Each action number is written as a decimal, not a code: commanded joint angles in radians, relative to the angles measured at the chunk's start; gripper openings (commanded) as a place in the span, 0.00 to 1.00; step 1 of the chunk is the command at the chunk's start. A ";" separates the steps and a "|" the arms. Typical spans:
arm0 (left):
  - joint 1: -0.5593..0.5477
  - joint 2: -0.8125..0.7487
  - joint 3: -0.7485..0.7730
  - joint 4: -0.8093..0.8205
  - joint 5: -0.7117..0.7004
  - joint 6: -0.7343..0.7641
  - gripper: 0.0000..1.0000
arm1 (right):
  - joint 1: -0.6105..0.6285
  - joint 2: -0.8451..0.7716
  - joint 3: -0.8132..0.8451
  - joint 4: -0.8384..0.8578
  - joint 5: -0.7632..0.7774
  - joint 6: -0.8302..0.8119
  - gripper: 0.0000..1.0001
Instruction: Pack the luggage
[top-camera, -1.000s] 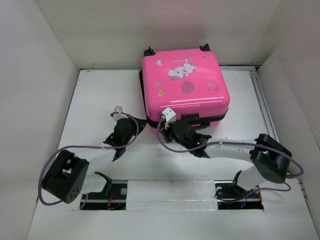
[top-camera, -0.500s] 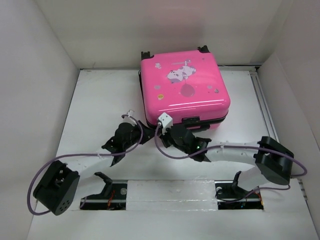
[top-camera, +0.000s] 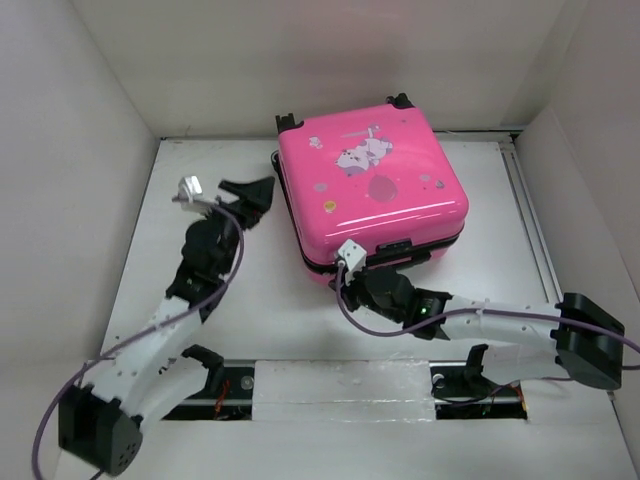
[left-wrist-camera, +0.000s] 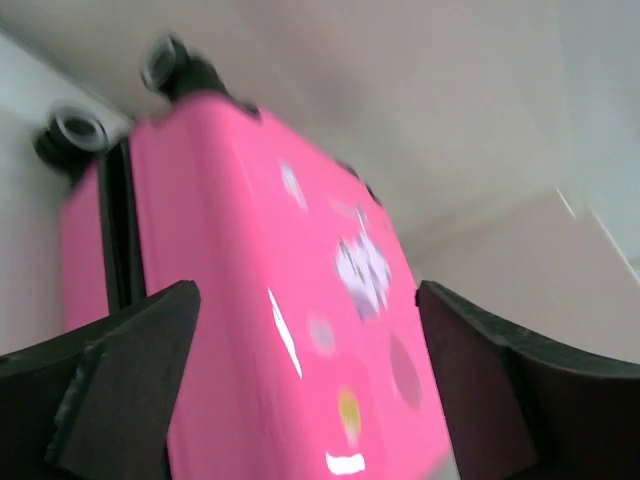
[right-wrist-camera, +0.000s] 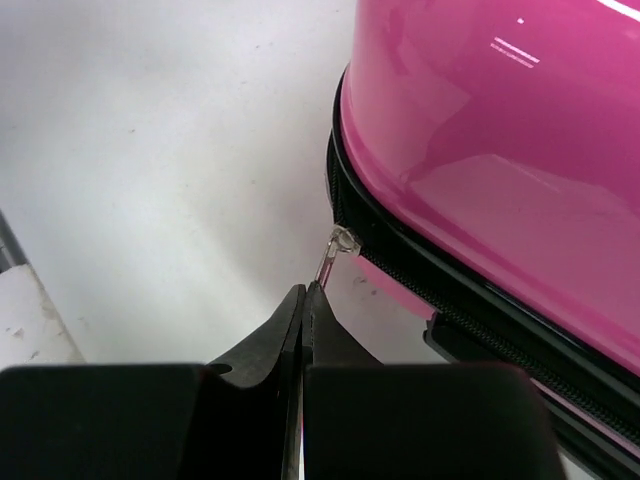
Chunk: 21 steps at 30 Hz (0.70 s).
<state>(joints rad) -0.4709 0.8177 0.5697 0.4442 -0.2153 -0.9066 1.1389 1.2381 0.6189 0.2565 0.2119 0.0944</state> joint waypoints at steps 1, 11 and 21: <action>0.164 0.254 0.177 0.066 0.127 0.028 0.90 | 0.077 -0.057 -0.048 -0.009 -0.163 0.062 0.00; 0.388 1.179 1.118 -0.229 0.617 0.028 1.00 | 0.087 -0.177 -0.104 -0.092 -0.122 0.099 0.00; 0.388 1.426 1.357 -0.147 0.783 -0.038 1.00 | 0.027 -0.216 -0.076 -0.319 0.153 0.168 0.33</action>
<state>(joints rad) -0.0708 2.2410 1.8416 0.2768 0.4789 -0.9413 1.2133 1.0435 0.5114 0.0490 0.2153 0.2211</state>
